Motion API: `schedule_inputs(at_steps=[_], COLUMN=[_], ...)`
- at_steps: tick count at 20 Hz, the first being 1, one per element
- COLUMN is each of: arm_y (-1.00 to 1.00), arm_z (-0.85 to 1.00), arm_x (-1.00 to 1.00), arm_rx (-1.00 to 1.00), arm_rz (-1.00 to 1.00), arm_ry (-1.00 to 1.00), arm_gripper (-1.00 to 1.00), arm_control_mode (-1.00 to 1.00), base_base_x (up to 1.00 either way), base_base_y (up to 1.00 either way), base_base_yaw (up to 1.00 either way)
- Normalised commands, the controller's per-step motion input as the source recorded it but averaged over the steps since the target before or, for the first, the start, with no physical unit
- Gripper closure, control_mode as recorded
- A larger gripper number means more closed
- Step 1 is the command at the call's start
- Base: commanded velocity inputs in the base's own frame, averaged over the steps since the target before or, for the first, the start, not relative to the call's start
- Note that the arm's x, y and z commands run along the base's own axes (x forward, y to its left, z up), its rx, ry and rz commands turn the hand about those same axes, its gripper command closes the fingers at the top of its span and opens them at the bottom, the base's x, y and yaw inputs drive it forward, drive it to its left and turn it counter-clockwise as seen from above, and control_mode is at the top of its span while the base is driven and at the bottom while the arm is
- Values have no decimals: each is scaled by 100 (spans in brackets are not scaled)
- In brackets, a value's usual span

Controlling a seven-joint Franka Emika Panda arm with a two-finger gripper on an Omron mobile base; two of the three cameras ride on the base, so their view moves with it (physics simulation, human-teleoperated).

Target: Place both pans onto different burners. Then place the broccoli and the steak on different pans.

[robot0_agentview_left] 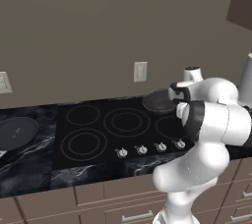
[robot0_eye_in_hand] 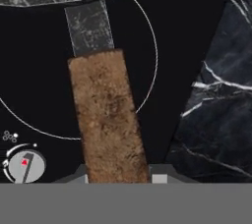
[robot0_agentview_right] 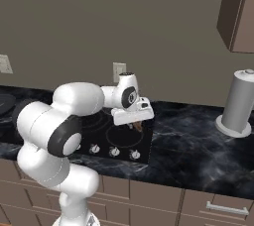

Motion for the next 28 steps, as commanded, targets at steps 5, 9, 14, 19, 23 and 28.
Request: schedule_inputs(at_steps=[5,9,14,19,23,28], arm_y=[51,47,40,34,33,21], arm_z=[-2,-9,-12,-15,-17,-27], arm_x=[29,30,28,33,37,43], arm_rx=[0,0,0,0,0,0], arm_rz=[25,26,26,22,17,10], arm_ry=[17,10,3,0,0,2], arm_gripper=[100,100,100,100,100,100], arm_control_mode=[-100,-100,-100,-100,-100,-100], base_base_x=[0,0,0,0,0,0], base_base_y=[0,0,0,0,0,0], base_base_yaw=[0,0,0,0,0,0])
